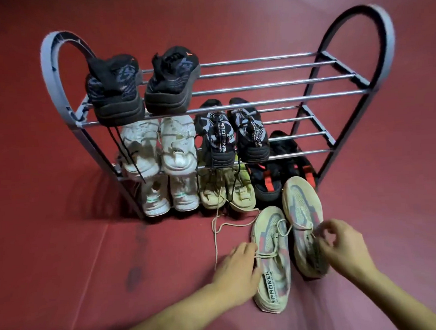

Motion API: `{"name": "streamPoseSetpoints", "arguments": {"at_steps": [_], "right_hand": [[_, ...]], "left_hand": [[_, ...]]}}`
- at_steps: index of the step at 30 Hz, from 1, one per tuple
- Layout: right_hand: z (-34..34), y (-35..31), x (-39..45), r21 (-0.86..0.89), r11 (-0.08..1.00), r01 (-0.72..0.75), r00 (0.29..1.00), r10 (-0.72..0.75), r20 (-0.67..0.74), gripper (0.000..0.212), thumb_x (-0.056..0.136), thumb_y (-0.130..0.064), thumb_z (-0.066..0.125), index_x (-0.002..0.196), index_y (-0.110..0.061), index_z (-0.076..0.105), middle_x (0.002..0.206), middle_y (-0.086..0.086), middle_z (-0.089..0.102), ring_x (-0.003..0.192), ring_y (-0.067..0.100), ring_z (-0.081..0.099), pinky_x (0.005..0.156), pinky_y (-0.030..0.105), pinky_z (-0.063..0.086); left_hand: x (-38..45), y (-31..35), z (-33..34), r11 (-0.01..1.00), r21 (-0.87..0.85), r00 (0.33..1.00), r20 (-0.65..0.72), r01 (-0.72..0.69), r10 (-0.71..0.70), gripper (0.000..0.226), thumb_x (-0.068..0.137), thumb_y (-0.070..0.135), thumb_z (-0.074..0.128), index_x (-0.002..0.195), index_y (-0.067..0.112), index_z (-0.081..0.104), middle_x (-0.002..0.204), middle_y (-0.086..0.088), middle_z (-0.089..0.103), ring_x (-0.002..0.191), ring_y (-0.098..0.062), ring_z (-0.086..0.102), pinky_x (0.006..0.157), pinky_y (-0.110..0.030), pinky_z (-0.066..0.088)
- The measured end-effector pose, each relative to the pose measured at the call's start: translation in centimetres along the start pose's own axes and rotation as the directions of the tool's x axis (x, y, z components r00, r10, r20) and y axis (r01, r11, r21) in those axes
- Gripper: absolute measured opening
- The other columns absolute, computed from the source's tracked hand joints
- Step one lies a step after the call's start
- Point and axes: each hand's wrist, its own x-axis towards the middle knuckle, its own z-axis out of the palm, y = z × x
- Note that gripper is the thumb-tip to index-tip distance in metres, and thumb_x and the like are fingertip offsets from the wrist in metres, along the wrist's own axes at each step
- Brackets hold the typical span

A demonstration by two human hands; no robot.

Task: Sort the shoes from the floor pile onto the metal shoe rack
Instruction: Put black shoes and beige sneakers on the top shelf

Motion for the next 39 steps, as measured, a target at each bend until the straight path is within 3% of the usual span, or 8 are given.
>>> {"name": "streamPoseSetpoints", "arguments": {"at_steps": [5,10,16,23,27,30,34,39], "right_hand": [[2.5,-0.6,1.3,0.047,0.983,-0.177,0.979,0.170,0.116,0.057,0.075,-0.013,0.068,0.128,-0.026,0.049,0.112,0.006,0.031,0.079,0.039,0.059,0.080,0.044,0.055],[3.0,-1.8,1.2,0.156,0.966,-0.205,0.977,0.191,0.097,0.073,0.067,-0.011,0.079,0.128,-0.024,0.041,0.099,0.009,0.056,0.075,0.032,0.058,0.065,0.038,0.048],[2.7,-2.5,-1.3,0.292,0.924,-0.245,0.968,0.216,0.128,0.059,0.075,-0.010,0.082,0.121,-0.026,0.048,0.089,0.000,0.063,0.079,0.023,0.064,0.071,0.037,0.050],[6.1,-1.4,-6.4,0.265,0.928,-0.261,0.909,0.145,0.391,0.030,0.075,-0.009,0.077,0.095,-0.020,0.058,0.092,-0.005,0.073,0.077,0.017,0.072,0.065,0.030,0.056],[8.3,-2.1,-7.4,0.247,0.957,-0.150,0.944,0.065,0.323,0.015,0.088,-0.016,0.069,0.090,-0.031,0.072,0.088,-0.011,0.076,0.081,0.006,0.071,0.067,0.004,0.046],[8.1,-2.2,-7.2,0.181,0.976,-0.121,0.973,0.080,0.218,0.009,0.087,-0.019,0.069,0.079,-0.022,0.073,0.078,-0.006,0.074,0.078,0.016,0.071,0.072,0.022,0.053],[6.7,-3.4,-8.1,0.125,0.951,-0.281,0.891,0.211,0.401,0.029,0.076,-0.043,0.078,0.081,-0.018,0.064,0.071,-0.006,0.072,0.070,0.010,0.067,0.062,0.027,0.051],[7.6,-5.7,-9.7,0.008,0.996,-0.093,0.838,0.074,0.541,0.053,0.067,-0.054,0.074,0.106,-0.030,0.047,0.102,-0.013,0.064,0.094,0.015,0.064,0.074,0.027,0.046]], "left_hand": [[0.9,0.0,1.9,0.968,-0.050,0.969,0.046,0.246,-0.243,0.046,0.091,0.044,0.054,0.125,0.012,0.051,0.128,-0.010,0.057,0.121,-0.031,0.053,0.105,-0.038,0.039],[1.6,1.1,3.7,0.897,-0.241,0.929,0.108,0.370,-0.354,0.059,0.073,0.045,0.064,0.125,0.017,0.056,0.123,-0.005,0.066,0.116,-0.029,0.061,0.098,-0.036,0.048],[-0.8,-0.8,2.9,0.834,-0.370,0.899,0.004,0.409,-0.439,0.030,0.078,0.042,0.058,0.073,0.013,0.053,0.089,-0.011,0.074,0.088,-0.034,0.067,0.073,-0.041,0.049],[-7.7,-5.4,1.6,0.857,-0.204,0.854,-0.130,0.473,-0.503,0.021,0.088,0.041,0.056,0.089,0.021,0.049,0.099,-0.003,0.068,0.100,-0.026,0.064,0.084,-0.037,0.044],[-10.1,-6.6,2.0,0.747,-0.445,0.701,-0.305,0.493,-0.645,0.027,0.077,0.019,0.075,0.073,0.026,0.049,0.072,0.004,0.059,0.064,-0.013,0.056,0.067,-0.036,0.047],[-10.9,-6.5,2.0,0.722,-0.482,0.616,-0.390,0.497,-0.684,0.025,0.080,0.022,0.076,0.072,0.024,0.052,0.070,0.006,0.057,0.063,-0.015,0.057,0.064,-0.037,0.046],[-10.9,-6.3,1.6,0.739,-0.442,0.750,-0.193,0.508,-0.632,0.041,0.066,0.060,0.074,0.089,0.032,0.057,0.089,0.014,0.064,0.081,-0.003,0.064,0.079,-0.030,0.050],[-9.8,-5.2,2.3,0.793,-0.329,0.832,-0.037,0.512,-0.553,0.072,0.050,0.070,0.069,0.111,0.036,0.053,0.107,0.012,0.051,0.106,-0.011,0.056,0.083,-0.027,0.041]]}}
